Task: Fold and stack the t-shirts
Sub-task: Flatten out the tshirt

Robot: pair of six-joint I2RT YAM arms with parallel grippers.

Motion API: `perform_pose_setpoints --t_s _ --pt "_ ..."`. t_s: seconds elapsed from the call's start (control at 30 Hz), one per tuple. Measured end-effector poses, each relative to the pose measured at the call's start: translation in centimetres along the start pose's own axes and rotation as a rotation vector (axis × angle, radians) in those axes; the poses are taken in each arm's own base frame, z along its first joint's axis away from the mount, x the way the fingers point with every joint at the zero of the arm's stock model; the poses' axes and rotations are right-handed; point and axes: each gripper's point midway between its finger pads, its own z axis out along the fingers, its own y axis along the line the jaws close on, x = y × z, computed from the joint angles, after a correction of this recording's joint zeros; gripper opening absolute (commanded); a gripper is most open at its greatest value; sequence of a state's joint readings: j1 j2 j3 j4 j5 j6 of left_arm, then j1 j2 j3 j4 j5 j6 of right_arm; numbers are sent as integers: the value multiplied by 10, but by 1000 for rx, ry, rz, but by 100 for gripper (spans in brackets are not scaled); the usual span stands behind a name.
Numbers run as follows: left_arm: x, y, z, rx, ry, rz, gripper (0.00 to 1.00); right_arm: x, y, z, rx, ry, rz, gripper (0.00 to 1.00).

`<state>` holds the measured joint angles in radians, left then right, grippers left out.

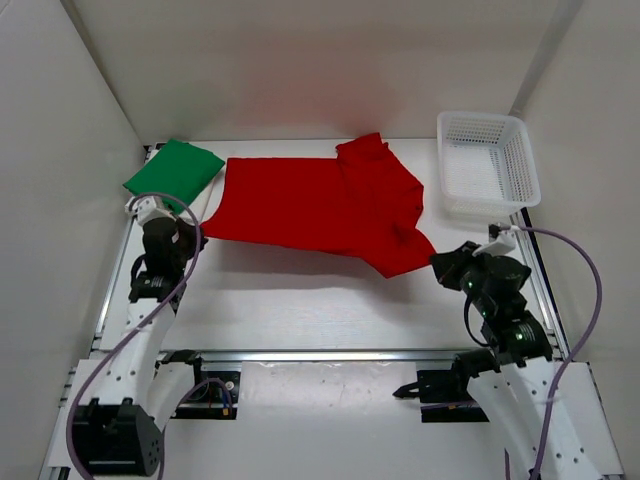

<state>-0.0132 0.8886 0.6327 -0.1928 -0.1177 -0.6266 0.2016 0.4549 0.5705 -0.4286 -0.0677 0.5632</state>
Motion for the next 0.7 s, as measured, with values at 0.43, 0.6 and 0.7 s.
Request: perform_pose_setpoints --t_s 0.43,0.6,0.7 --pt "57 42 -22 -59 166 51 0 81 -16 -62 35 199 189 0" --pt "60 43 -25 -55 169 55 0 133 -29 -46 74 359 200 0" --pt "62 47 -23 -63 177 42 0 139 -32 -36 109 388 165 0"
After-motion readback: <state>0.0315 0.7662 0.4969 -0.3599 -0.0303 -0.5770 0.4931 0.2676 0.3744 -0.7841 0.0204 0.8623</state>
